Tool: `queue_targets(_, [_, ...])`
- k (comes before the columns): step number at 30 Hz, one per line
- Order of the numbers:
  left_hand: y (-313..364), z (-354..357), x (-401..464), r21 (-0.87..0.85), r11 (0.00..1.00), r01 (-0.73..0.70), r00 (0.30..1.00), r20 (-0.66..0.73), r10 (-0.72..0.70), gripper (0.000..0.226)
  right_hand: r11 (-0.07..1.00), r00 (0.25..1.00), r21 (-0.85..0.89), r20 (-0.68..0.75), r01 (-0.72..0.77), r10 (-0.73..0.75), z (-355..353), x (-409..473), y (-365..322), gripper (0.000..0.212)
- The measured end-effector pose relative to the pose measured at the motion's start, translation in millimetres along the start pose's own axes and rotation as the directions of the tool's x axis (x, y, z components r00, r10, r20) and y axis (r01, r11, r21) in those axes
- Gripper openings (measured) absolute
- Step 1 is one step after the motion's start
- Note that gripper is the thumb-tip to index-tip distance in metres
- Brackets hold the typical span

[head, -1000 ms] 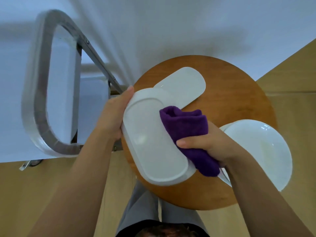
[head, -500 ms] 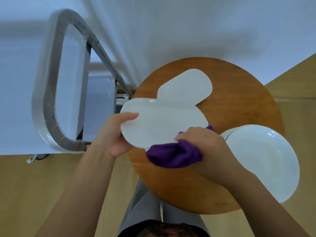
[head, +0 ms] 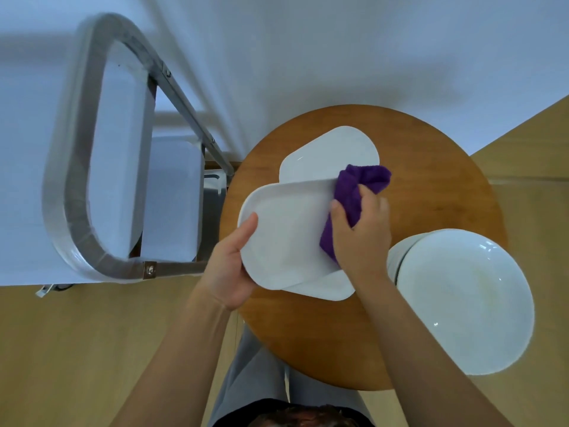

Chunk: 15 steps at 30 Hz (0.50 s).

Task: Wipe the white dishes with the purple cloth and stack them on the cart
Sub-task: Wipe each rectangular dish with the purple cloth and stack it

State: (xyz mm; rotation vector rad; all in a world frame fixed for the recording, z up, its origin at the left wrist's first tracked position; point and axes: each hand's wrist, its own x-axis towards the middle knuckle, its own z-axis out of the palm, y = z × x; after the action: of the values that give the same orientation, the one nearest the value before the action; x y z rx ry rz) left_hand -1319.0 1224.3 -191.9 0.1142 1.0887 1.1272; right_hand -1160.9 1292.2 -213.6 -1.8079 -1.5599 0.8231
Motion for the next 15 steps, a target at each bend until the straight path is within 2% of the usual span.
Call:
queue_targets(4, [-4,4,5,0.154,0.988,0.012,0.999,0.041,-0.019,0.038,0.990,0.990,0.047,0.050,0.131,-0.133,18,-25,-10,0.042])
queue_targets(8, [-8,7,15,0.145,0.989,-0.023,0.999,0.050,0.016,0.044,0.953,0.943,0.060,0.140,0.296,-0.302,28,-49,-19,0.037])
queue_targets(11, [-9,6,20,0.114,0.993,0.004,1.000,0.031,-0.008,0.045,0.943,0.908,0.200,0.278,0.264,-0.313,22,-59,-19,0.035])
queue_targets(13, [-6,4,24,0.113,0.993,0.028,1.000,0.008,-0.029,0.049,0.939,0.842,0.275,0.438,0.208,-0.315,15,-60,-14,0.035])
queue_targets(15, [-1,5,31,0.112,0.993,0.047,0.999,0.000,-0.047,0.054,0.964,0.759,0.221,0.599,0.150,-0.256,6,-53,-10,0.033])
